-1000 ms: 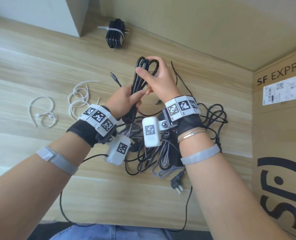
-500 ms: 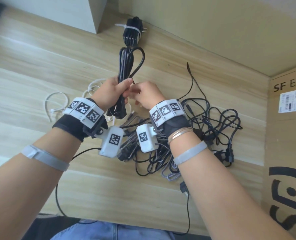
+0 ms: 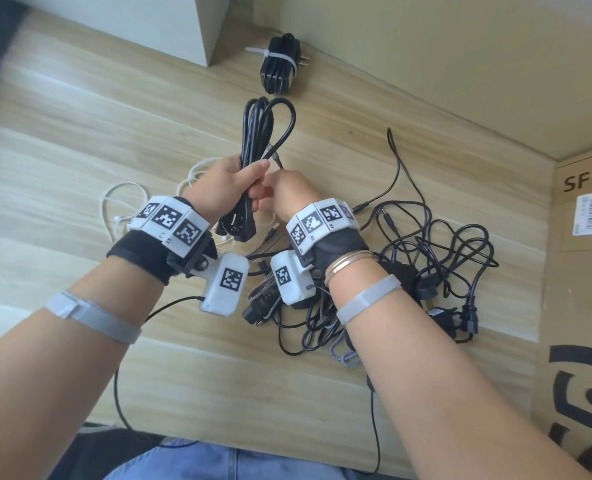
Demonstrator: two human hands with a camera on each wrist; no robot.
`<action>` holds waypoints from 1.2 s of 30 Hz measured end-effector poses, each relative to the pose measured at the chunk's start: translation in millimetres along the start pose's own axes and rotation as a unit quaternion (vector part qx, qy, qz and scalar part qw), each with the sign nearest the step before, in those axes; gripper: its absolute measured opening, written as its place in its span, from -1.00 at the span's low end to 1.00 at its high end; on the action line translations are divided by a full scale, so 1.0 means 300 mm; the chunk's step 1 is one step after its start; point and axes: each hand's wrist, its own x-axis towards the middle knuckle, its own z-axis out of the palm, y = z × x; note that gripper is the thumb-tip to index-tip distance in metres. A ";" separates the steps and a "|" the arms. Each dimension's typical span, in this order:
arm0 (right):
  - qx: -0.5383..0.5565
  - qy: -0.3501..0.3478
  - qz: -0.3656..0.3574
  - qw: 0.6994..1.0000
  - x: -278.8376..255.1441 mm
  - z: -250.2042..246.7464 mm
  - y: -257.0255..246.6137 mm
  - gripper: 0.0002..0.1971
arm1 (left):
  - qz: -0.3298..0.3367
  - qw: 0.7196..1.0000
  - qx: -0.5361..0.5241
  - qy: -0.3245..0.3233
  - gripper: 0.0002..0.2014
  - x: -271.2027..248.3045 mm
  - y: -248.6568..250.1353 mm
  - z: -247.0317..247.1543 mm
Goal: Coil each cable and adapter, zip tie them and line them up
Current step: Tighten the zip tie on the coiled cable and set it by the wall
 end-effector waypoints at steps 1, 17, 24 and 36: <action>-0.009 0.001 -0.016 1.000 -0.012 -0.013 0.004 -0.95 | -0.001 1.000 0.001 -0.001 -0.70 0.000 0.000 0.000; -0.042 0.132 0.026 0.990 -0.147 -0.163 0.202 -0.90 | -0.011 0.999 0.017 -0.028 -0.74 -0.002 0.031 0.073; 0.167 0.077 0.066 0.981 -0.204 -0.178 0.208 -0.85 | -0.038 0.997 0.035 -0.063 -0.53 -0.001 0.012 0.130; 0.271 0.012 0.061 0.961 -0.256 -0.175 0.257 -0.83 | -0.038 0.993 0.022 -0.106 -0.79 -0.023 0.022 0.225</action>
